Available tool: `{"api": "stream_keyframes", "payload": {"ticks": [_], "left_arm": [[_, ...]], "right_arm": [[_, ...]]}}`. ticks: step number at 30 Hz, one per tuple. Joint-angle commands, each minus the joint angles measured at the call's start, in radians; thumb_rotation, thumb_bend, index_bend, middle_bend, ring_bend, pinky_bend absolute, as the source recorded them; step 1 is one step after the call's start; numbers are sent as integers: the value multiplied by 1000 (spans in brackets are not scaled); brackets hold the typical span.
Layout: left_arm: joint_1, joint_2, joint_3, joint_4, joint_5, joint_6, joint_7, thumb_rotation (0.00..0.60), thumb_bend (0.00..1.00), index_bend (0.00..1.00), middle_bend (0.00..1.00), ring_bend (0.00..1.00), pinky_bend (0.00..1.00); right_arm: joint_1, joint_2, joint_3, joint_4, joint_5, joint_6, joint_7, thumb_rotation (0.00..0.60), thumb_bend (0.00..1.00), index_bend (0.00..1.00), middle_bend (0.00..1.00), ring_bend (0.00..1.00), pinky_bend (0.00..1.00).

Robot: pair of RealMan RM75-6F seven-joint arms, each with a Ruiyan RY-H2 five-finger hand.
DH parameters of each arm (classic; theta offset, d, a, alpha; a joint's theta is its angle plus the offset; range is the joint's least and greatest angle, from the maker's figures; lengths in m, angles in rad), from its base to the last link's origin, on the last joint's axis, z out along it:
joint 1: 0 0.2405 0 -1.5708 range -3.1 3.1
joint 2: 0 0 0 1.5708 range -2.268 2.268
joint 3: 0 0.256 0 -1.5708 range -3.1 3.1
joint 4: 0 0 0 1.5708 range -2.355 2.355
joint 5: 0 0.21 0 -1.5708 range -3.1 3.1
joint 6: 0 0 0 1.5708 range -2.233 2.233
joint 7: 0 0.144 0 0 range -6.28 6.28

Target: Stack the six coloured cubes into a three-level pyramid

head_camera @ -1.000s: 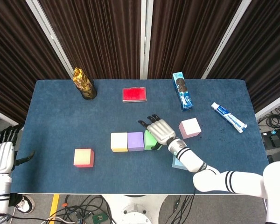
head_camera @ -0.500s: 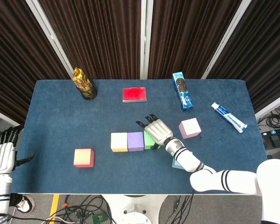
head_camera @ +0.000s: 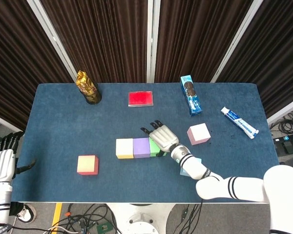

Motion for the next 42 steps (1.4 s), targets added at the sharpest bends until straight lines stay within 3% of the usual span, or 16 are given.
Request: {"api": "stream_keyframes", "payload": {"ticks": [1,6,14,18,31,42], "left_arm": [[-1,0,-1,1,0,-1,2,600,220,110,85,0,41],[-1,0,-2,-1,0,-5,4,600,221,110,85,0,42],[0,-1,-4,1,4,-2,9,600,220,110,85,0,42],[-1,-3,-5,1,4,-3,13,600,220,111,85,0,42],[1,0,2,-6,12,-9,16,600,220,110,85,0,41],[5,5,5,-14,15,-10,12,600,220,111,85,0,41]], "right_arm": [[1,0,0,0,2,-1,3,600,101,0,566,67,0],[6,2,-6,1,10,-9,3,600,97,0,521,66,0],[27,24,-23,-14,57,-41,-1,600,48,0,161,0,0],[25,30,-22,-18,47,-36,14,600,46,0,101,0,0],[20,68,-44,-48,41,-47,37,600,39,0,140,0,0],[-4,98,-40,-83,-30,-22,80,600,47,0,200,0,0]]}}
